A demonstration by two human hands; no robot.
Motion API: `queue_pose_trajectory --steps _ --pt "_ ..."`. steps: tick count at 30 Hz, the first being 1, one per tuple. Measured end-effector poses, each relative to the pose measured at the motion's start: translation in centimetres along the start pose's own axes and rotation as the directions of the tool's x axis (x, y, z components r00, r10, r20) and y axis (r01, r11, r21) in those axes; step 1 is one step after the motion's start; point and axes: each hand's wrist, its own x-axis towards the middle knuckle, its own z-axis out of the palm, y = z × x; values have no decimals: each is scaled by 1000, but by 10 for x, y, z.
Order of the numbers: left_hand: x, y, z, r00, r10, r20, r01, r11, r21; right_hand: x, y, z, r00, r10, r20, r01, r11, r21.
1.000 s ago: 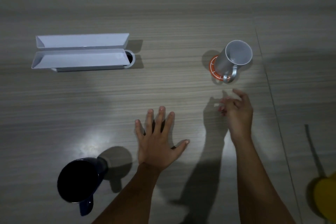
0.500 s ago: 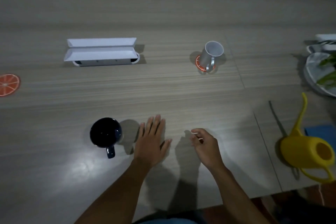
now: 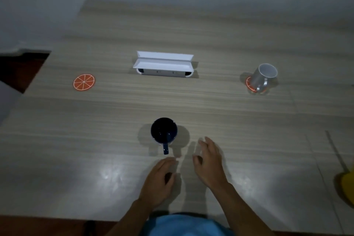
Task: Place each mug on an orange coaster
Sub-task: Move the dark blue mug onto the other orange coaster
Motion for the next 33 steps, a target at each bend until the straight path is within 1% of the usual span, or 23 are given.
queue_pose_trajectory --steps 1,2,4,6,8,10,12,14,16,20,22,24,26,29,31,33 --pt "-1 3 -8 995 -90 -46 84 989 -121 -1 -3 6 999 -20 34 22 998 -57" --pt "0 6 -16 978 -189 -85 164 958 -237 -2 -4 12 997 -27 74 36 992 -121" --pt "3 13 -34 932 -348 -99 276 860 -430 -8 -1 20 990 -18 140 55 963 -265" --pt "7 15 -47 915 -397 -73 296 783 -547 -13 5 24 988 -23 151 77 928 -365" --pt "12 17 -55 907 -421 1 323 696 -641 -13 8 25 988 -21 152 81 913 -400" --pt "16 18 -58 889 -449 92 384 620 -685 -12 8 26 988 -7 157 72 909 -411" --pt "19 20 -59 876 -458 149 420 577 -700 -12 6 28 987 3 159 66 901 -428" --pt "23 24 -60 860 -462 215 456 508 -731 -12 5 28 987 11 158 60 899 -434" --pt "27 27 -63 846 -451 285 488 439 -754 -12 3 28 988 15 152 53 901 -431" --pt "33 34 -68 808 -402 430 569 347 -745 -12 1 28 986 32 163 41 905 -424" --pt "35 39 -69 804 -374 463 582 337 -740 -12 1 28 986 26 162 46 904 -425" --pt "37 43 -66 814 -381 438 566 351 -746 -12 2 28 988 16 154 50 907 -418" --pt "38 44 -63 826 -427 368 531 369 -763 -14 3 29 989 9 145 52 911 -410" --pt "38 38 -63 834 -507 216 457 415 -787 -18 3 30 993 -8 122 59 904 -423" --pt "36 31 -68 833 -536 136 417 447 -792 -18 0 32 992 -9 124 64 894 -443" --pt "34 23 -74 834 -546 79 388 478 -788 -15 -9 35 991 -58 124 109 883 -456"
